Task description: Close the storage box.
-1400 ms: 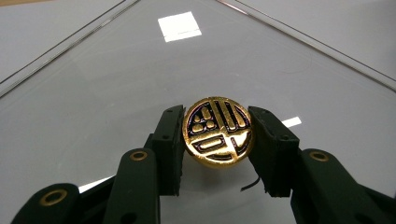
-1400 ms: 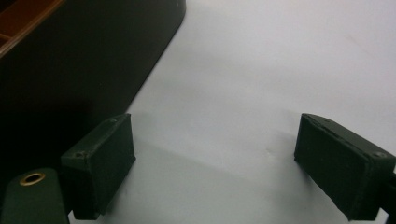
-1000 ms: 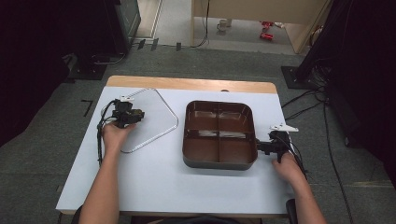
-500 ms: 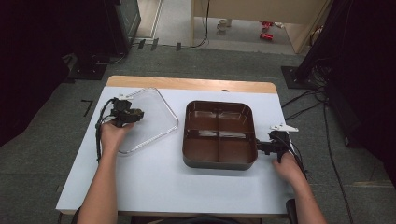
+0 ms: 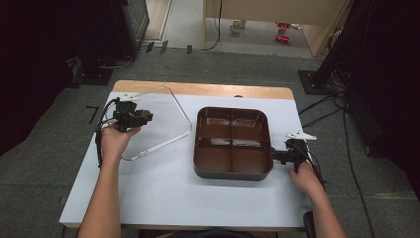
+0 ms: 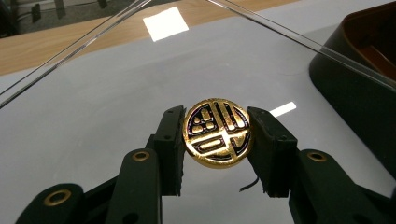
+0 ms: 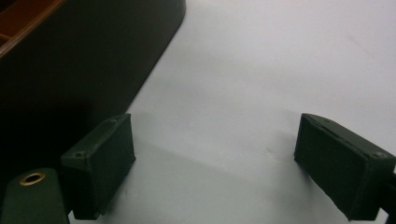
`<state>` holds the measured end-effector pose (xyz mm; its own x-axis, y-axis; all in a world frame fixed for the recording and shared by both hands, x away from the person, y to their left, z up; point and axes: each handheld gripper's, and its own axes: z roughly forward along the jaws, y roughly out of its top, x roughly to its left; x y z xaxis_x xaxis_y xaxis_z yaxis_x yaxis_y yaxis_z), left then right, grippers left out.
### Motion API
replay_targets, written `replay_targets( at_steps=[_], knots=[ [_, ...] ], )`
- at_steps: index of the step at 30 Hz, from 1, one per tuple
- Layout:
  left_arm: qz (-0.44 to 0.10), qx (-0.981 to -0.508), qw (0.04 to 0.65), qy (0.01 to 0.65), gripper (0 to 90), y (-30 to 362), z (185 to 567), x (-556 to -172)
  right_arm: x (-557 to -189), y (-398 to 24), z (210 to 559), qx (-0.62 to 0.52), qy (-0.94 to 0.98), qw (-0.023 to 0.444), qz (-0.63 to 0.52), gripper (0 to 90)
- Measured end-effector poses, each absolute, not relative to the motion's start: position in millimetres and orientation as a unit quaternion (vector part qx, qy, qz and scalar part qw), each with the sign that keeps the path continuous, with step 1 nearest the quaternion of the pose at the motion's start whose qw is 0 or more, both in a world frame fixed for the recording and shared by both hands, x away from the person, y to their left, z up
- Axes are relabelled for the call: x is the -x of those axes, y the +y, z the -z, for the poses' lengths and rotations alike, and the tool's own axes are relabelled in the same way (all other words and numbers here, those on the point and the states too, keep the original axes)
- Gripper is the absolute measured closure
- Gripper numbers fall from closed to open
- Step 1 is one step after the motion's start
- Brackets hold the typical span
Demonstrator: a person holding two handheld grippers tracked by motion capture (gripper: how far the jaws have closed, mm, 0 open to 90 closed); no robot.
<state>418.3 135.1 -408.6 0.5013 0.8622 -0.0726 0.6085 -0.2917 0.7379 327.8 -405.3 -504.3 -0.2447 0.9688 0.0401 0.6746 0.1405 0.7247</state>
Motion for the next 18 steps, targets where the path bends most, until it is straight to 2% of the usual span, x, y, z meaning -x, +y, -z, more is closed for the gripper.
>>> replay_targets(
  at_steps=[7, 18],
  knots=[
    [-0.166, -0.794, 0.387, 0.439, 59.4, 120.5, 389.3, -409.5, -327.8, -405.4, 504.4, -0.57, 0.72, 0.228, -0.323, 11.7],
    [-0.154, -0.814, 0.4, 0.393, 59.4, 78.3, 386.8, -402.0, -327.8, -405.4, 504.4, -0.57, 0.72, 0.228, -0.323, 11.7]
  ],
)
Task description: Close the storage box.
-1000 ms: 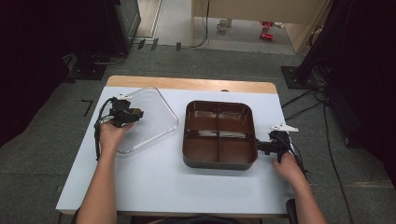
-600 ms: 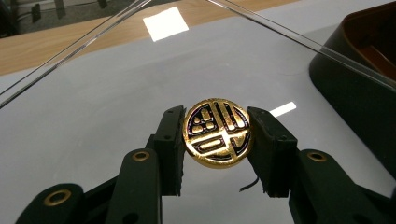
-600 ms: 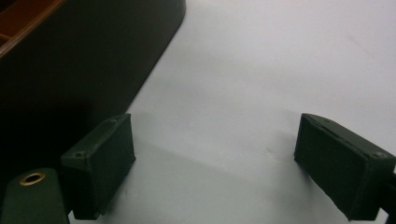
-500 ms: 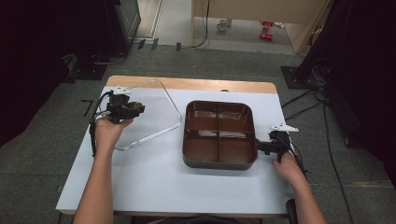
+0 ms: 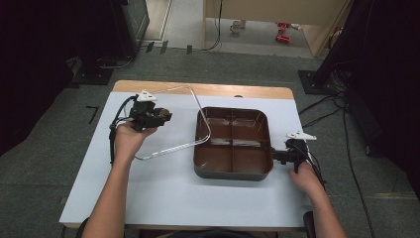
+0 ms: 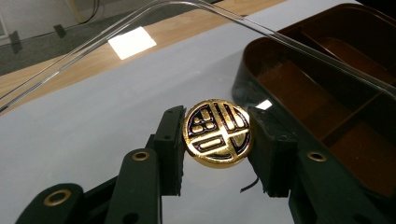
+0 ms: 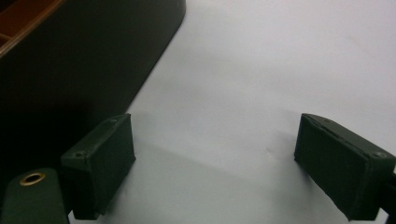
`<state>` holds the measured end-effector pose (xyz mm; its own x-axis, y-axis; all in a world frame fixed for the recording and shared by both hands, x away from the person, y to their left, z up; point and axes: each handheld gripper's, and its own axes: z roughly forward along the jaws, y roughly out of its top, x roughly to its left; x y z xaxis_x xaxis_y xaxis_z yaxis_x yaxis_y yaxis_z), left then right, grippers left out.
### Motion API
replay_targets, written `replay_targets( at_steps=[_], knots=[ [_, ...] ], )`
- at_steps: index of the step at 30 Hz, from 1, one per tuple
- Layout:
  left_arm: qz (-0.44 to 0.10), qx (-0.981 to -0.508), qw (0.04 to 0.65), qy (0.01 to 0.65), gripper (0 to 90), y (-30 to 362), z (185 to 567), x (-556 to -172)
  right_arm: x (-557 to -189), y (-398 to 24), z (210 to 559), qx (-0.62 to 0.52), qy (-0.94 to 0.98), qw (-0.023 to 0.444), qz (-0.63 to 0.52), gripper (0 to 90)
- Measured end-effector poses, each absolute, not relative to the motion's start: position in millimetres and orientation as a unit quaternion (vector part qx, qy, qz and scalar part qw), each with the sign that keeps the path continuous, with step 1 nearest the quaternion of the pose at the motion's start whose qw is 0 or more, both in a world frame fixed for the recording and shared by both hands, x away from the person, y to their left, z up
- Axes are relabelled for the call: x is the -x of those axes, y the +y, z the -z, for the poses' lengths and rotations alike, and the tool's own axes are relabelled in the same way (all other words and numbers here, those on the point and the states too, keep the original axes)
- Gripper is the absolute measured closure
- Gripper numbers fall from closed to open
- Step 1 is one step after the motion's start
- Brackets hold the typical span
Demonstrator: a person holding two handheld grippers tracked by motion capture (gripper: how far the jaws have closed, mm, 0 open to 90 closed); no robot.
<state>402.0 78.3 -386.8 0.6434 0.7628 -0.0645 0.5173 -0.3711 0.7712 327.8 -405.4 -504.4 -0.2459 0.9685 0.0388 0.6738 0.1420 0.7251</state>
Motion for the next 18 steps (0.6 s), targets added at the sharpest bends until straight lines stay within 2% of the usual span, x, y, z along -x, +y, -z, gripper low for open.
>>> replay_targets(
  at_steps=[18],
  knots=[
    [-0.124, -0.837, 0.397, 0.356, 59.4, 21.8, 400.9, -391.5, -327.7, -405.6, 504.4, -0.569, 0.721, 0.228, -0.322, 11.7]
  ],
)
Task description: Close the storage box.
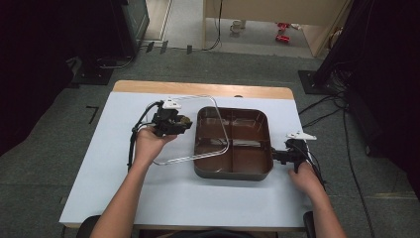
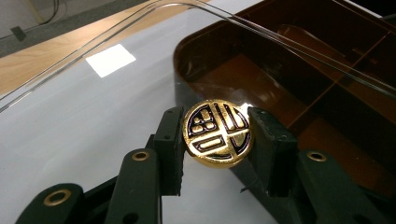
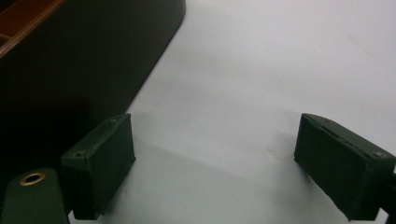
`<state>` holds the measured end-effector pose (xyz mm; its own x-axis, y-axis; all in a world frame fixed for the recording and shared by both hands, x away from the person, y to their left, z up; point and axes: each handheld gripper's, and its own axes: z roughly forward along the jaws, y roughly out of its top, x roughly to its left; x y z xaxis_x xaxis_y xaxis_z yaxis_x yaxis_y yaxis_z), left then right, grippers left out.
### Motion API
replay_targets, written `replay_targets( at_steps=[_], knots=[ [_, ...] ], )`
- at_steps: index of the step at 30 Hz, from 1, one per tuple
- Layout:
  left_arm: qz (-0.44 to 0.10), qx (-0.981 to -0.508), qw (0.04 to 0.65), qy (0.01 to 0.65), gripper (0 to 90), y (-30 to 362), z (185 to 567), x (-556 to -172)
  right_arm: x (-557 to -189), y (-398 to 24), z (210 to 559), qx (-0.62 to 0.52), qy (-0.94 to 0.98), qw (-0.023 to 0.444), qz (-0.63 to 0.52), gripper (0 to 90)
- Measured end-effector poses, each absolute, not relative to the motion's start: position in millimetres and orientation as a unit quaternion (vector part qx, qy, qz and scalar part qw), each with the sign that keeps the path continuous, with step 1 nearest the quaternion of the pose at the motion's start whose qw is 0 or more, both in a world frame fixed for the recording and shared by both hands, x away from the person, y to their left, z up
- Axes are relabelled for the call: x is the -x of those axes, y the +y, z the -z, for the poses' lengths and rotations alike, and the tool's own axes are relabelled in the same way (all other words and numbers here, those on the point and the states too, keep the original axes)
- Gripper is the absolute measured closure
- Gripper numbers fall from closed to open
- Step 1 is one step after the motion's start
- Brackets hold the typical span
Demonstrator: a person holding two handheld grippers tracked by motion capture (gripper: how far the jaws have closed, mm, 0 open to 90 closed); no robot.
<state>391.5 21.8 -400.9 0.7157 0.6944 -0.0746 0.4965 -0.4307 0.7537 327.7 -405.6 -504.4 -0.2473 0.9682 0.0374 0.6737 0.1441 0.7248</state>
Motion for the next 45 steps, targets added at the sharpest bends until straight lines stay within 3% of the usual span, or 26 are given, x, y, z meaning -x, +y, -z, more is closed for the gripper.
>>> replay_targets(
  at_steps=[28, 45],
  knots=[
    [-0.084, -0.876, 0.394, 0.266, 59.4, -81.2, 407.4, -390.0, -327.7, -405.6, 504.5, -0.569, 0.721, 0.229, -0.322, 11.7],
    [-0.068, -0.888, 0.386, 0.239, 59.4, -116.8, 418.0, -385.3, -327.7, -405.6, 504.4, -0.57, 0.721, 0.228, -0.322, 11.7]
  ],
)
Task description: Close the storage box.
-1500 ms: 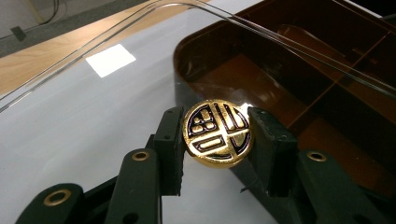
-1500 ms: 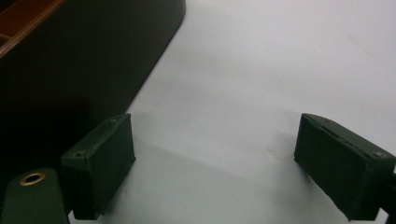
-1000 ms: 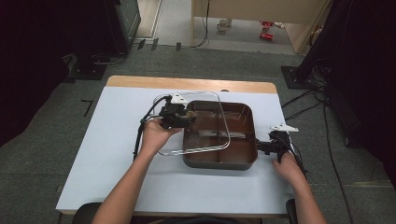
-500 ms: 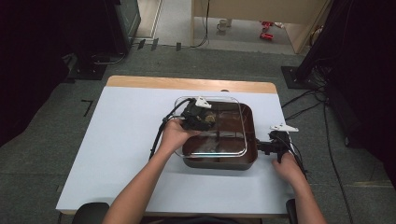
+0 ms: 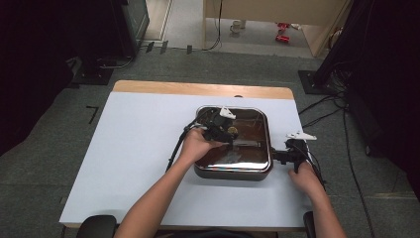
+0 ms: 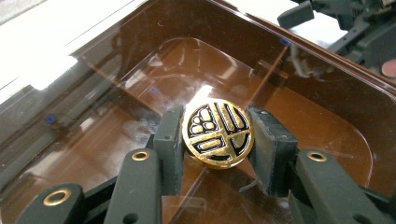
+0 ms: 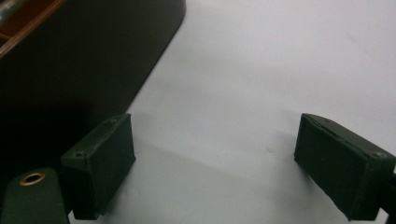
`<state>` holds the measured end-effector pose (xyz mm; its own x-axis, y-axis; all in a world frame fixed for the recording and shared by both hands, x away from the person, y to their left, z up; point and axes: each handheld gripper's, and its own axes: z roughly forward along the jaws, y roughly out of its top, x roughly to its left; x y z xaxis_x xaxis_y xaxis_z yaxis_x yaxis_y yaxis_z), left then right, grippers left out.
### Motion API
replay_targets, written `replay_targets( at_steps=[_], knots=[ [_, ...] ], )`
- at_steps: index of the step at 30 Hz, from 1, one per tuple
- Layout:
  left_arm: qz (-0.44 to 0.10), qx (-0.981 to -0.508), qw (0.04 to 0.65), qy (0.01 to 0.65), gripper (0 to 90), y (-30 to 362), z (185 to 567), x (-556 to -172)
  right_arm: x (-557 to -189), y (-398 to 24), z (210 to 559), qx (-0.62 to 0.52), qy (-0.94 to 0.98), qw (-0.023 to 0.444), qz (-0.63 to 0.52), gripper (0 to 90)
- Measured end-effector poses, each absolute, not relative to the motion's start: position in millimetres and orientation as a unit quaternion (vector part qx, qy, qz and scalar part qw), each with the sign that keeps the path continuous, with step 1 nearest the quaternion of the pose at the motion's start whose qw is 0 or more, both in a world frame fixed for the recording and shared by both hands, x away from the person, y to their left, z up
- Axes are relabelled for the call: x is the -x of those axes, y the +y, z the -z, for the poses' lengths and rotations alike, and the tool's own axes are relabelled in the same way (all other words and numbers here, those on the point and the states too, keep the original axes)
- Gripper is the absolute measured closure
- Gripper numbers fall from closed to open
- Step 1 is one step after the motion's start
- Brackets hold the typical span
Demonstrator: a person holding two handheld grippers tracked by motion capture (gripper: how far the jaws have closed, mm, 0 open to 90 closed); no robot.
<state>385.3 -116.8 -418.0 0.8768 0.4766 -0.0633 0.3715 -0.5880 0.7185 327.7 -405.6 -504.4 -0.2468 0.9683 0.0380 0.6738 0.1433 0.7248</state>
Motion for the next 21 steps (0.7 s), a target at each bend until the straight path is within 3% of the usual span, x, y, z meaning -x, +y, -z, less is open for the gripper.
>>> replay_targets(
  at_steps=[12, 21],
  knots=[
    [-0.047, -0.885, 0.389, 0.25, 58.2, -118.0, 423.0, -386.1, -327.6, -405.6, 504.4, -0.57, 0.721, 0.228, -0.322, 11.7],
    [-0.042, -0.88, 0.397, 0.257, 47.4, -112.5, 419.8, -388.4, -327.7, -405.7, 504.5, -0.569, 0.721, 0.229, -0.322, 11.7]
  ],
)
